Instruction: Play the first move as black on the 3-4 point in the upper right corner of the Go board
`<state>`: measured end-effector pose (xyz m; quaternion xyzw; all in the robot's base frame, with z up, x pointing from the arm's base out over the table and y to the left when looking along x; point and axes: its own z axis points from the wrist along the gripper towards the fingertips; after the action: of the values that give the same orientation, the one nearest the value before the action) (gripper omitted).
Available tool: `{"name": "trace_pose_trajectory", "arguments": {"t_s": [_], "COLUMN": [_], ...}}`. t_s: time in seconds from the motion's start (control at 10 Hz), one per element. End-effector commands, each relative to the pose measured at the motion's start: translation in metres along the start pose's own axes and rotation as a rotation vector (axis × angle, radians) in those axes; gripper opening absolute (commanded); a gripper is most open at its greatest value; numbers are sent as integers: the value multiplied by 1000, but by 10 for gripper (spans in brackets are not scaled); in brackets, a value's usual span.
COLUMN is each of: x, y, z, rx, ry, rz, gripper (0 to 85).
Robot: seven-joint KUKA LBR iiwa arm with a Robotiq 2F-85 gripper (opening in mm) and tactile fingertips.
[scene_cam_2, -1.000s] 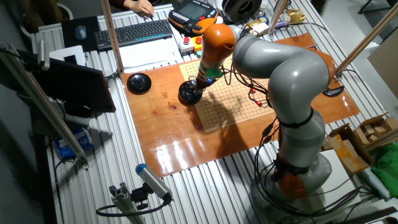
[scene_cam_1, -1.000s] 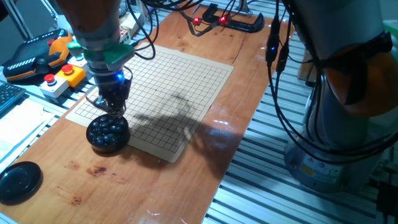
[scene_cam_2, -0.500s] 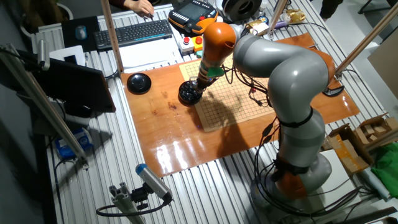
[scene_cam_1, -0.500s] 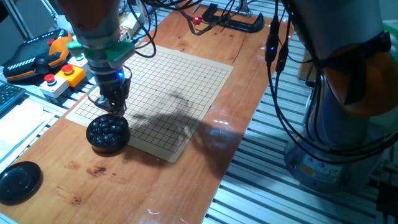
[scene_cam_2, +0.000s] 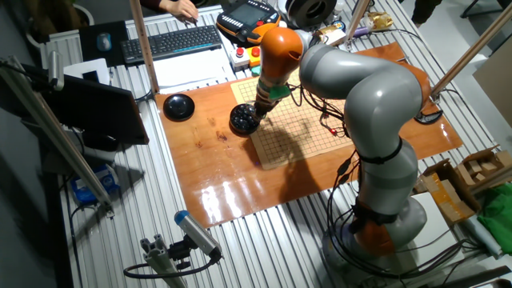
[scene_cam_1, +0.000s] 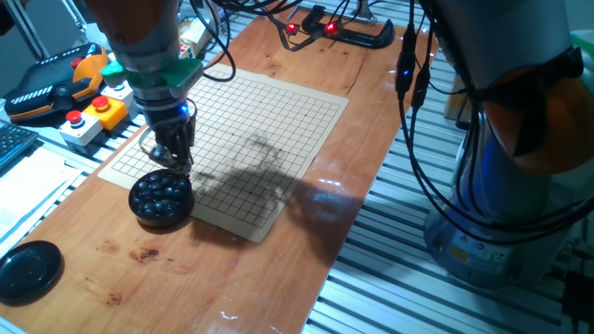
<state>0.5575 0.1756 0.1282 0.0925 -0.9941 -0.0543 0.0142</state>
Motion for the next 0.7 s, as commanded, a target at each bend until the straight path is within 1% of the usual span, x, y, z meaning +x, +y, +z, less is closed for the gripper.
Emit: {"name": "trace_pose_trajectory", "arguments": {"t_s": [0.0, 0.1, 0.4, 0.6], "x": [2, 4, 9, 15], "y": [0, 1, -2, -7], "z": [-1, -1, 3, 5], "rx": [3, 13, 2, -6], "ry": [7, 15, 27, 30], "rz": [-9, -22, -32, -37], "gripper": [7, 7, 7, 7]}}
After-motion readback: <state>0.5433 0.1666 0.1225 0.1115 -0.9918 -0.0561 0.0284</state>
